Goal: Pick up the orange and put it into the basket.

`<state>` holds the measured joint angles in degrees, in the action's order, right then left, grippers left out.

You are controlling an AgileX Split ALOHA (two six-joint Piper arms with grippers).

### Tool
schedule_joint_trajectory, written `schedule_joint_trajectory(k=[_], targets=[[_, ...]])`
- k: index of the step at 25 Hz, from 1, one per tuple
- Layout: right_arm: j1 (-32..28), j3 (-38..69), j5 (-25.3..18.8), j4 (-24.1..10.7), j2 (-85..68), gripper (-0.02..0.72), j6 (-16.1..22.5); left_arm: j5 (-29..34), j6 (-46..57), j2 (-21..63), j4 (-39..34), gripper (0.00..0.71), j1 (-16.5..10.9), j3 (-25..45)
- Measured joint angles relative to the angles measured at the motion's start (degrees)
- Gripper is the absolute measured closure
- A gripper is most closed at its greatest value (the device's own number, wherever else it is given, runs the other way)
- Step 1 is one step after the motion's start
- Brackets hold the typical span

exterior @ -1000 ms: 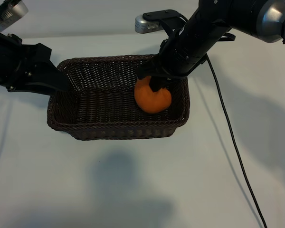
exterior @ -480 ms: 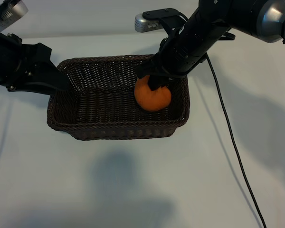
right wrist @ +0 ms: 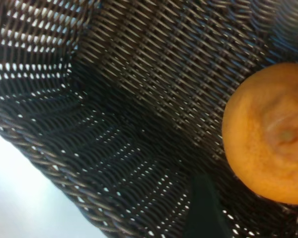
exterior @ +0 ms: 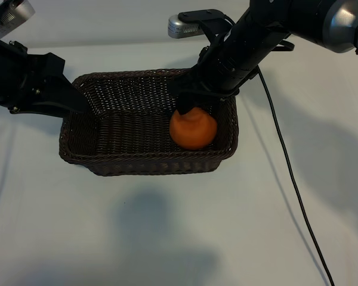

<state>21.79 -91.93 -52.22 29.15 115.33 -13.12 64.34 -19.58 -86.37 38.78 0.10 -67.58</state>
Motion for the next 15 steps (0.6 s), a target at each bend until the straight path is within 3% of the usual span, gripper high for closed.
schedule_joint_trajectory(k=[15], targets=[[0.00,0.00,-4.09,-0.73,-8.84,0.257,-0.44,-0.12,0.32,0.00,0.00,0.290,0.00,0.00]])
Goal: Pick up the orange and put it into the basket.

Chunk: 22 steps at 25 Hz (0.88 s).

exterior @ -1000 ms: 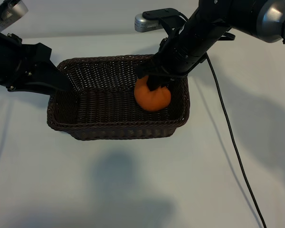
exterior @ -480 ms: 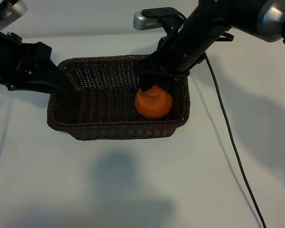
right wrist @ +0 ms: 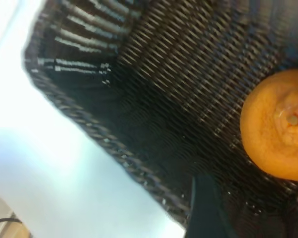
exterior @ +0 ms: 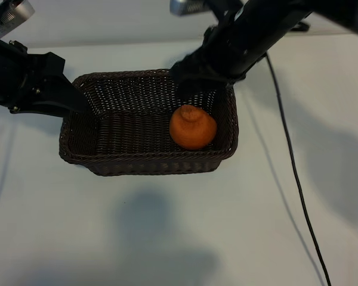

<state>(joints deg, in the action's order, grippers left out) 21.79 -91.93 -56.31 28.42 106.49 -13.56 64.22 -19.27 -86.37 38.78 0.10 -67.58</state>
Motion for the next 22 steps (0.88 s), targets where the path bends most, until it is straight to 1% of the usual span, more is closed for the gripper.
schedule_joint_trajectory(k=[5,9,15,17,22], targets=[[0.00,0.00,-1.65,-1.59,-4.53,0.257,0.00,0.00,-0.05,0.00,0.00,0.290,0.00,0.00],[0.00,0.00,-3.63,-2.66,-5.32,0.257,-0.02,0.00,-0.05,0.00,0.00,0.290,0.00,0.00],[0.00,0.00,-7.44,-6.11,-6.52,0.257,-0.02,0.00,-0.05,0.00,0.00,0.290,0.00,0.00],[0.00,0.06,-7.76,-6.29,-7.25,0.257,-0.02,0.00,-0.05,0.00,0.00,0.290,0.00,0.00],[-0.30,2.98,-6.48,-6.40,-9.61,0.258,-0.51,0.00,-0.05,0.00,0.00,0.290,0.00,0.00]])
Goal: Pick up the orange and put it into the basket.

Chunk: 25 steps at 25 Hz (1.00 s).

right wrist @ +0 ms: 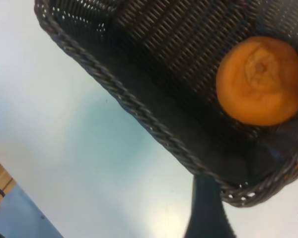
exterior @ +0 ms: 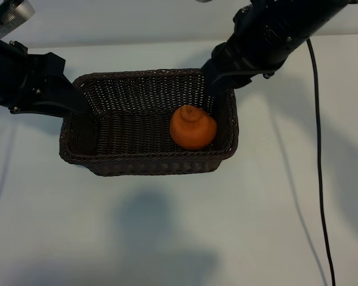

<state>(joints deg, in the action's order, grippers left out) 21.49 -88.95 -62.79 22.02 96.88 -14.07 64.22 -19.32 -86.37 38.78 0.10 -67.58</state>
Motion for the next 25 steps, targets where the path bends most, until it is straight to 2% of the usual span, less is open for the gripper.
schedule_joint_trajectory(k=[8,17,25], targets=[[-5.73,5.45,0.88,1.56,-3.96,0.258,-2.14,0.00,0.00,0.00,0.00,0.290,0.00,0.00],[-12.07,8.51,0.86,10.71,-6.57,0.258,-8.08,-0.05,0.05,0.00,0.00,0.290,0.00,0.00],[-13.13,8.56,-0.55,11.63,-6.57,0.258,-11.11,0.00,-0.05,0.00,0.00,0.290,0.00,0.00]])
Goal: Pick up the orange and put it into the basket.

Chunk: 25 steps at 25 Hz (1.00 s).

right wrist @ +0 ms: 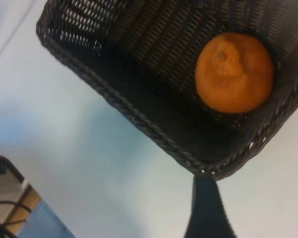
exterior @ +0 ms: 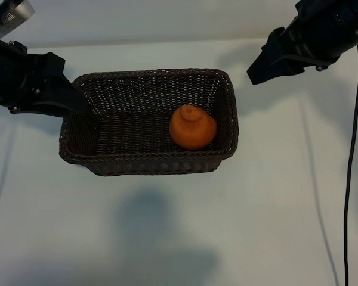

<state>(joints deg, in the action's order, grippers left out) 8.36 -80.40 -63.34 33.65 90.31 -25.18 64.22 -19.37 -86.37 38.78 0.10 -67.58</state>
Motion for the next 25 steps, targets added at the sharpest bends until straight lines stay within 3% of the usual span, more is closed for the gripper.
schedule_joint_trajectory(k=[6,14,25], targets=[[0.00,0.00,-1.14,0.00,0.00,0.259,-2.27,0.00,-1.05,0.00,0.00,0.290,0.00,0.00],[0.00,1.00,0.17,-2.27,0.00,0.259,-2.95,-0.11,-1.27,0.00,0.00,0.290,0.00,0.00],[0.00,1.02,0.38,-2.44,0.00,0.259,-3.21,-0.12,-1.27,0.00,0.00,0.290,0.00,0.00]])
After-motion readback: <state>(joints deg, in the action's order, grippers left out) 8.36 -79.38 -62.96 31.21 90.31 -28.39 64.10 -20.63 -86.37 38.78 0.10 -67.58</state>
